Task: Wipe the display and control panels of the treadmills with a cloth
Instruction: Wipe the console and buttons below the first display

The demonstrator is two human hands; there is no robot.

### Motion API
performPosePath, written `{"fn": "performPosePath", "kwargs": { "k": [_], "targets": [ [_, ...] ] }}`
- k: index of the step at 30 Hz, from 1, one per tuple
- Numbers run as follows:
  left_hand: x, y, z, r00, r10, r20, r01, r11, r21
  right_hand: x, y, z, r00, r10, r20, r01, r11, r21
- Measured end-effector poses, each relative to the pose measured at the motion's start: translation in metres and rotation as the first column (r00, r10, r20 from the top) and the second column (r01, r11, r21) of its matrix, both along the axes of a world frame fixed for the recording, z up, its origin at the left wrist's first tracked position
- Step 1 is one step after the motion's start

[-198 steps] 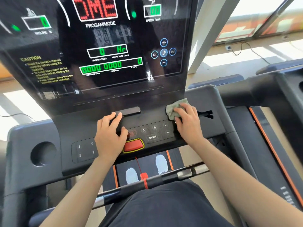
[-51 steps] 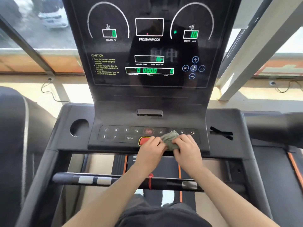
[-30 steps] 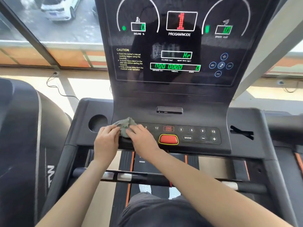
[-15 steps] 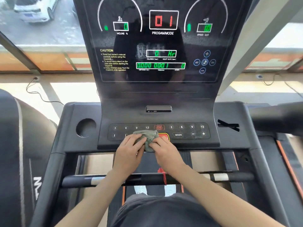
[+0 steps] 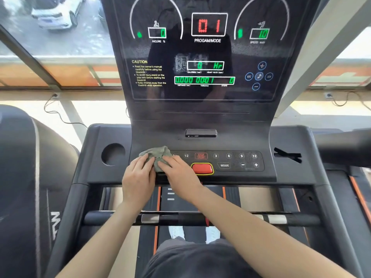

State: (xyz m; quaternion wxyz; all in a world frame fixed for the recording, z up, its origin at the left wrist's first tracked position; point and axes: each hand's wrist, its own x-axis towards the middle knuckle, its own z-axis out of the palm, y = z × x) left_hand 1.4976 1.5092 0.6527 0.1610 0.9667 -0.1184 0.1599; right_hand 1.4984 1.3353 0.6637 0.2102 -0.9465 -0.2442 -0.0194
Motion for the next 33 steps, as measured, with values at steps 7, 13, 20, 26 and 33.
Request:
{"fn": "performPosePath", "kwargs": {
  "k": [7, 13, 20, 26, 33],
  "targets": [
    [-0.018, -0.032, -0.002, 0.988, -0.139, 0.071, 0.145, 0.986, -0.084, -0.020, -0.032, -0.006, 0.996, -0.036, 0.080, 0.032, 0.998, 0.055],
    [-0.028, -0.066, -0.009, 0.950, -0.302, 0.074, 0.310, 0.940, -0.142, -0.050, -0.080, -0.012, 0.982, -0.146, 0.123, 0.138, 0.988, 0.070],
    [-0.019, -0.101, -0.014, 0.850, -0.523, 0.063, 0.525, 0.832, -0.176, -0.071, -0.117, -0.001, 0.916, -0.390, 0.098, 0.377, 0.917, 0.131],
    [-0.015, -0.138, -0.016, 0.793, -0.606, 0.059, 0.608, 0.785, -0.121, -0.073, -0.150, 0.002, 0.839, -0.540, 0.064, 0.534, 0.841, 0.085],
    [-0.014, -0.212, -0.012, 0.835, -0.550, 0.020, 0.549, 0.830, -0.092, -0.069, -0.210, 0.001, 0.813, -0.578, 0.064, 0.569, 0.814, 0.119]
  ]
}}
